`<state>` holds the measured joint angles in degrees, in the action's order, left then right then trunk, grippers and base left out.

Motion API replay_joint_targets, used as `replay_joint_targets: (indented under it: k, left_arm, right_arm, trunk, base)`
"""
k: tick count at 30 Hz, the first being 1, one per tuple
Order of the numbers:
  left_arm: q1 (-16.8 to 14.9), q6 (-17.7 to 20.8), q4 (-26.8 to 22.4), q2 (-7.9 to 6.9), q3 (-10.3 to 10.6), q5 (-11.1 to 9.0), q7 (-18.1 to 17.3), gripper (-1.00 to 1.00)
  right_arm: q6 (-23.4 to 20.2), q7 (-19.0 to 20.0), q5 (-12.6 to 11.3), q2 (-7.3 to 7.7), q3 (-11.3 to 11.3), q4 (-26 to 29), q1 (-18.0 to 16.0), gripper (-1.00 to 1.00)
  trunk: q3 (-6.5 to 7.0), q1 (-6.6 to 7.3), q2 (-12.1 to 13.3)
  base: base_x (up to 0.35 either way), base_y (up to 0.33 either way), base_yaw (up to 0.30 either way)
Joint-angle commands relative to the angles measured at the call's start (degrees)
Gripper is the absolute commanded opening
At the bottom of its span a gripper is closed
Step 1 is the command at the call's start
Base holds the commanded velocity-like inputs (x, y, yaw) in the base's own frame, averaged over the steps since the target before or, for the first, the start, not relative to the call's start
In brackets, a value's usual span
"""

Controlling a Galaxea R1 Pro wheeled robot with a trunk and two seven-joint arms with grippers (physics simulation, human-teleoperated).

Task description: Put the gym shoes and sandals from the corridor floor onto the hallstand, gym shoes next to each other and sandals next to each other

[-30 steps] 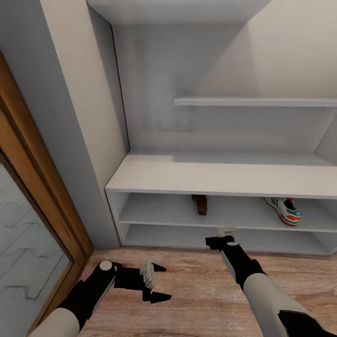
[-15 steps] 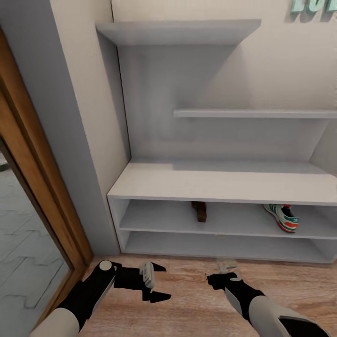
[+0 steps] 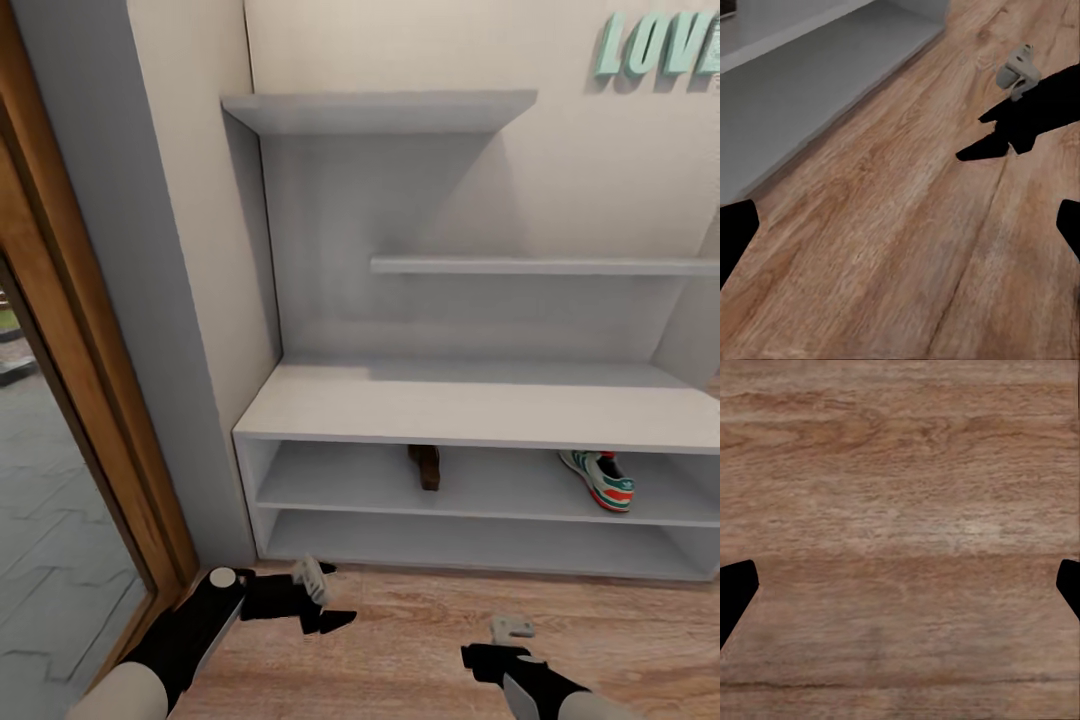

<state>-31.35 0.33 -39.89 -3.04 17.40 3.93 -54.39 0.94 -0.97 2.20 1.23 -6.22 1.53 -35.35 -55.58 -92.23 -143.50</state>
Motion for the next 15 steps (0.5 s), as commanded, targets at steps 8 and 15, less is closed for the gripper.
replay_joint_targets:
  k: [8, 15]
  left_arm:
    - [0.0, 0.0, 3.4, 0.07, -1.8, -0.2, 10.6, 1.00]
    - [0.0, -0.2, 8.1, 0.14, -11.0, -0.2, 15.3, 1.00]
  right_arm:
    - [0.1, -0.1, -4.2, 0.00, -0.4, 0.0, 0.1, 1.00]
    - [0.1, -0.1, -4.9, -0.02, -0.4, 0.0, 0.1, 1.00]
  trunk:
    - [1.73, 0.22, 0.1]
    - [3.28, 0.40, 0.2]
  base:
    - [0.000, 0.000, -0.079]
    - [0.000, 0.000, -0.266]
